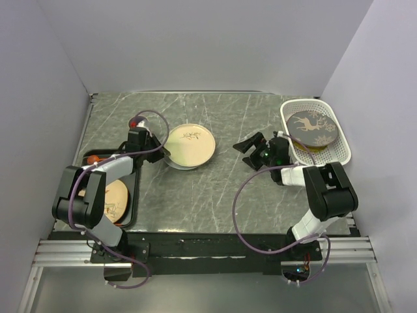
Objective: Place the plates into the plastic bin on the countertop
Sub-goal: Pick up the plate at the center of the board.
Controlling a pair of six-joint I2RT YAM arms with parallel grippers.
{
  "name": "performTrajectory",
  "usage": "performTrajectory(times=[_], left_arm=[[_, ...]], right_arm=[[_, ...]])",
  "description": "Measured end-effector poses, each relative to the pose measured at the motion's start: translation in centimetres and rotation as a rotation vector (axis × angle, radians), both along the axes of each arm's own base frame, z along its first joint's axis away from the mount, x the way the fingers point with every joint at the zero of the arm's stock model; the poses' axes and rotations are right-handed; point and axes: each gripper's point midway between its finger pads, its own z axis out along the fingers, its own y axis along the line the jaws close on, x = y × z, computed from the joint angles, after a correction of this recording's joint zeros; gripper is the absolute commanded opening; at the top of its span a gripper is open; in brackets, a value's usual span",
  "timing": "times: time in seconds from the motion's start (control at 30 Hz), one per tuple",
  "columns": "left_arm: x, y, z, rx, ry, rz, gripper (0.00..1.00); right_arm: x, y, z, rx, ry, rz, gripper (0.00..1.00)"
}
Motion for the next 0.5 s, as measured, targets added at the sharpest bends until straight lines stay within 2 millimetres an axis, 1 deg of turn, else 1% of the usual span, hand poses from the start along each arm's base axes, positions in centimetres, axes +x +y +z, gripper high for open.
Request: performTrajectory(times=[0.1, 0.3, 0.4, 0.5], left_arm=[[0.3, -0.2, 0.2, -0.012, -0.014, -0.004, 0.09], [0.7, -0.8, 0.3, -0.032, -0.029, -0.026, 0.08], [0.8, -0.9, 0.2, -0.036, -0.029, -0.032, 0.07], [0.9, -1.1, 0.2, -0.042, -0.032, -0.039, 0.07]], right_arm=[[0.6, 0.9, 0.1, 0.002, -0.003, 0.021, 0.99], [1.4, 3.1, 0.2, 0.011, -0.010, 0.075, 0.98], [1.9, 4.3, 0.3, 0.016, -0.015, 0.100, 0.96], [2.2, 5.5, 0.0, 0.023, -0.007, 0.126, 0.90]])
